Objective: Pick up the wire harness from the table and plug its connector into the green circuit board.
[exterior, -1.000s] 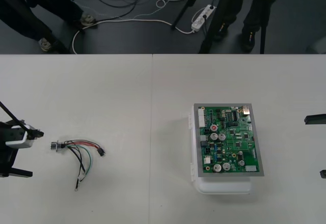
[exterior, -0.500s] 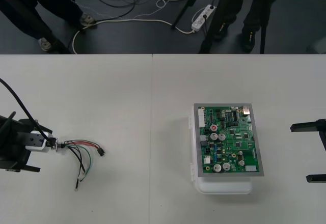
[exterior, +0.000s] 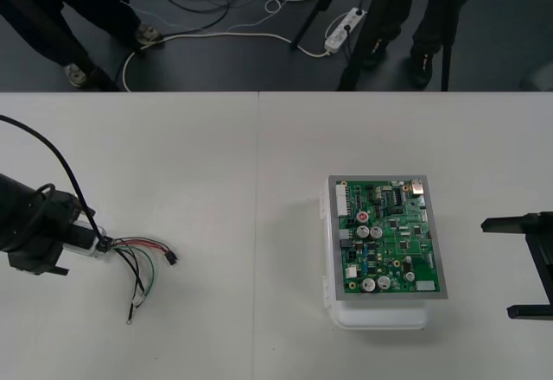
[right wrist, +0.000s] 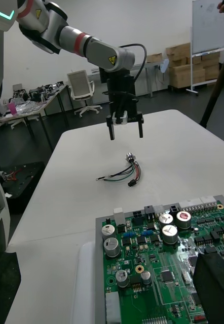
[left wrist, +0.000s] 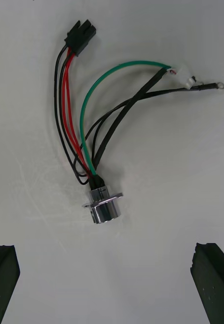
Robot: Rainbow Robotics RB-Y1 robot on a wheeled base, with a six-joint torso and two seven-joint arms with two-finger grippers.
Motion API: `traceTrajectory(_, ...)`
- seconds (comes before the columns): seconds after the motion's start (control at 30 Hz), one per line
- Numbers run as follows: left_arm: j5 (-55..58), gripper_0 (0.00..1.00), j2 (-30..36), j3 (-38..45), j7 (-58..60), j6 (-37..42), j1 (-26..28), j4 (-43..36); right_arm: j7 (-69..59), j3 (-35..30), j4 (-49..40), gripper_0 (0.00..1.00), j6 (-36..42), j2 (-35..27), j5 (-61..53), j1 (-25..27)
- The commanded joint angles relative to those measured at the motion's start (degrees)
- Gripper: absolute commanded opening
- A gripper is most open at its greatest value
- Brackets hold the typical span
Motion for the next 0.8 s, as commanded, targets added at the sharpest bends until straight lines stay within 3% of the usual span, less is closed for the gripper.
traceTrajectory(0.03,-4.8,1.0,-1.4,-2.2,4.3,2.1,-3.2,-1.3,7.7,0.5,1.5,1.0,-0.6,1.1,-1.6,-1.3)
traceTrajectory(0.3,-14.1,1.0,-6.0,-2.3,6.6,-1.6,-3.1,-1.3,9.7,3.4,1.7,1.0,-0.5,0.9,-5.0,-2.1)
traceTrajectory(0.6,-24.4,1.0,-9.7,-2.2,17.8,-2.9,0.2,-3.4,12.9,15.2,7.1,1.0,-4.0,0.2,-10.5,-10.3)
traceTrajectory(0.8,-31.2,1.0,-11.8,-2.2,23.2,-3.3,3.0,-4.5,14.8,19.2,10.8,1.0,-7.2,0.3,-11.2,-13.7)
